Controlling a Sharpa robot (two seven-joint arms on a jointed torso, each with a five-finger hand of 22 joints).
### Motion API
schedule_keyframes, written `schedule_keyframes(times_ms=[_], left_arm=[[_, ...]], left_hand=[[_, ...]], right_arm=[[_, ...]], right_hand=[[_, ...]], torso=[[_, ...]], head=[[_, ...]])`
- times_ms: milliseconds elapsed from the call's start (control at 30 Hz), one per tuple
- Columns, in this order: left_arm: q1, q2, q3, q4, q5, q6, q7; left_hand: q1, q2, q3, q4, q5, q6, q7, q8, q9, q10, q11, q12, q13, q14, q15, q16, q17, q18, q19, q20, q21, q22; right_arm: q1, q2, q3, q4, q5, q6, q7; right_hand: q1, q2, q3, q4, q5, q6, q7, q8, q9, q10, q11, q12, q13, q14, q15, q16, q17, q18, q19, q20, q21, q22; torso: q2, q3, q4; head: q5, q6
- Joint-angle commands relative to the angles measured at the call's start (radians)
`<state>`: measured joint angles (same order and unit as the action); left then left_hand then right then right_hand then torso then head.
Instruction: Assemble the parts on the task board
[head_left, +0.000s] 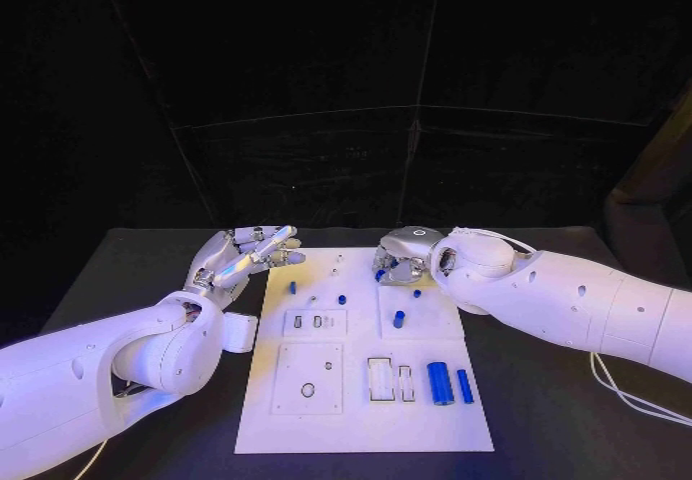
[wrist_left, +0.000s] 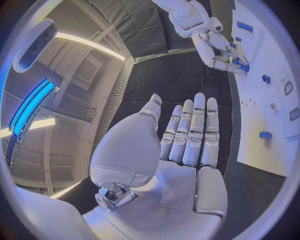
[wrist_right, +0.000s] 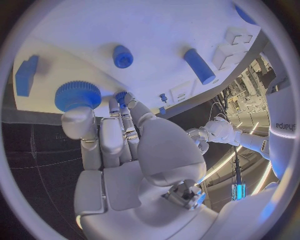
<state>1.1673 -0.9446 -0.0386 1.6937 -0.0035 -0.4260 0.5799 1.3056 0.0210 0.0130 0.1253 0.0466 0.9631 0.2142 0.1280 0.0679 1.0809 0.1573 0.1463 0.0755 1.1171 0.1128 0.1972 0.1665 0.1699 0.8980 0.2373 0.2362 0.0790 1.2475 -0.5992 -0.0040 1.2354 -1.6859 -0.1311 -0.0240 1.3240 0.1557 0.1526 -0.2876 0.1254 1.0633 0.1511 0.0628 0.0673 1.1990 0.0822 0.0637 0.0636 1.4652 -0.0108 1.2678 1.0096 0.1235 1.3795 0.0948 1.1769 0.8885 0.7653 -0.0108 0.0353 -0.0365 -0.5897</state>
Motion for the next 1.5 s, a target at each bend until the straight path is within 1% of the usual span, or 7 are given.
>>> schedule_keyframes(times_ms=[33, 300, 433, 567, 833, 1067, 1500], left_arm=[[0.002, -0.001, 0.001, 0.003, 0.003, 0.012, 0.003], [0.003, -0.006, 0.001, 0.002, 0.003, 0.015, 0.001], [0.004, -0.007, 0.001, 0.001, 0.003, 0.021, 0.000], [0.004, -0.005, 0.001, -0.001, 0.003, 0.024, -0.002], [0.004, 0.000, 0.001, -0.005, 0.003, 0.031, -0.004], [0.005, -0.001, 0.001, -0.003, 0.003, 0.036, -0.006], [0.010, -0.003, 0.001, 0.001, 0.003, 0.040, -0.008]], left_hand=[[0.000, 0.009, 0.001, -0.006, 0.003, 0.000, 0.004, -0.005, -0.001, 0.002, 0.003, -0.005, -0.001, 0.002, 0.005, -0.004, 0.001, 0.015, 0.007, -0.002, -0.006, -0.001], [0.002, 0.011, 0.001, -0.008, 0.003, 0.001, 0.004, -0.006, -0.001, 0.003, 0.003, -0.006, -0.001, 0.003, 0.005, -0.005, 0.002, 0.015, 0.008, -0.002, -0.007, -0.002], [0.004, 0.011, 0.002, -0.010, 0.003, 0.002, 0.004, -0.006, -0.001, 0.004, 0.003, -0.007, -0.001, 0.003, 0.005, -0.006, 0.002, 0.015, 0.008, -0.002, -0.007, -0.002], [0.005, 0.012, 0.002, -0.012, 0.003, 0.002, 0.003, -0.007, -0.001, 0.003, 0.003, -0.008, -0.001, 0.003, 0.005, -0.007, 0.003, 0.015, 0.008, -0.002, -0.008, -0.003], [0.005, 0.012, 0.002, -0.012, 0.003, 0.002, 0.003, -0.007, -0.001, 0.003, 0.003, -0.008, -0.002, 0.003, 0.005, -0.007, 0.003, 0.015, 0.008, -0.002, -0.008, -0.003], [0.005, 0.012, 0.002, -0.012, 0.003, 0.002, 0.003, -0.007, -0.001, 0.003, 0.003, -0.009, -0.002, 0.002, 0.005, -0.008, 0.003, 0.015, 0.008, -0.002, -0.008, -0.003], [0.005, 0.012, 0.002, -0.012, 0.003, 0.002, 0.003, -0.007, -0.001, 0.003, 0.003, -0.009, -0.002, 0.002, 0.005, -0.008, 0.003, 0.015, 0.008, -0.002, -0.008, -0.003]], right_arm=[[0.000, 0.002, -0.001, -0.004, -0.009, 0.019, -0.005], [0.001, -0.008, -0.001, 0.021, 0.003, -0.098, 0.008], [0.007, 0.000, 0.000, 0.028, 0.012, -0.161, 0.007], [0.018, 0.033, 0.000, -0.002, 0.015, -0.195, -0.006], [0.028, 0.110, 0.000, -0.083, 0.024, -0.202, -0.007], [0.029, 0.156, 0.000, -0.128, 0.027, -0.212, 0.002], [0.030, 0.210, 0.000, -0.185, 0.034, -0.150, 0.021]], right_hand=[[-0.009, -0.002, 0.019, 0.000, -0.004, 0.009, 0.001, 0.006, 0.001, 0.008, -0.001, 0.001, 0.002, 0.026, 0.004, 0.006, 0.001, -0.006, -0.008, -0.002, 0.007, 0.007], [-0.045, -0.049, 0.091, 0.007, -0.009, 0.009, 0.008, 0.001, -0.001, 0.006, 0.002, -0.001, 0.001, 0.023, 0.007, 0.019, 0.003, -0.008, -0.020, 0.003, 0.033, 0.031], [-0.052, -0.058, 0.106, 0.009, -0.006, 0.008, 0.009, 0.002, -0.001, 0.004, 0.003, 0.000, 0.001, 0.023, 0.008, 0.022, 0.004, -0.008, -0.021, 0.004, 0.039, 0.037], [-0.057, -0.064, 0.129, 0.010, -0.007, 0.007, 0.011, 0.002, -0.001, 0.003, 0.004, 0.000, 0.001, 0.022, 0.009, 0.025, 0.004, -0.009, -0.023, 0.005, 0.045, 0.042], [-0.066, -0.074, 0.153, 0.015, -0.013, 0.003, 0.012, 0.001, -0.001, -0.006, 0.007, -0.002, 0.000, 0.021, 0.010, 0.027, 0.001, -0.009, -0.027, 0.007, 0.049, 0.045], [-0.070, -0.079, 0.166, 0.018, -0.012, 0.002, 0.014, 0.002, -0.001, -0.008, 0.008, -0.001, 0.001, 0.020, 0.011, 0.030, 0.001, -0.009, -0.027, 0.007, 0.053, 0.048], [-0.080, -0.091, 0.175, 0.024, -0.008, 0.002, 0.014, 0.002, 0.000, -0.009, 0.009, 0.000, 0.001, 0.020, 0.012, 0.033, 0.003, -0.009, -0.028, 0.008, 0.056, 0.050]], torso=[[0.000, 0.0003, 0.0001], [-0.001, 0.0007, 0.0002], [0.000, -0.0001, 0.0010], [0.001, 0.0004, 0.0026], [0.004, 0.0009, 0.0048], [0.016, -0.0006, 0.0106], [0.029, -0.0024, 0.0169]], head=[[-0.001, -0.004], [0.003, -0.001], [0.005, 0.004], [0.006, 0.009], [0.010, 0.007], [0.005, 0.013], [0.002, 0.013]])
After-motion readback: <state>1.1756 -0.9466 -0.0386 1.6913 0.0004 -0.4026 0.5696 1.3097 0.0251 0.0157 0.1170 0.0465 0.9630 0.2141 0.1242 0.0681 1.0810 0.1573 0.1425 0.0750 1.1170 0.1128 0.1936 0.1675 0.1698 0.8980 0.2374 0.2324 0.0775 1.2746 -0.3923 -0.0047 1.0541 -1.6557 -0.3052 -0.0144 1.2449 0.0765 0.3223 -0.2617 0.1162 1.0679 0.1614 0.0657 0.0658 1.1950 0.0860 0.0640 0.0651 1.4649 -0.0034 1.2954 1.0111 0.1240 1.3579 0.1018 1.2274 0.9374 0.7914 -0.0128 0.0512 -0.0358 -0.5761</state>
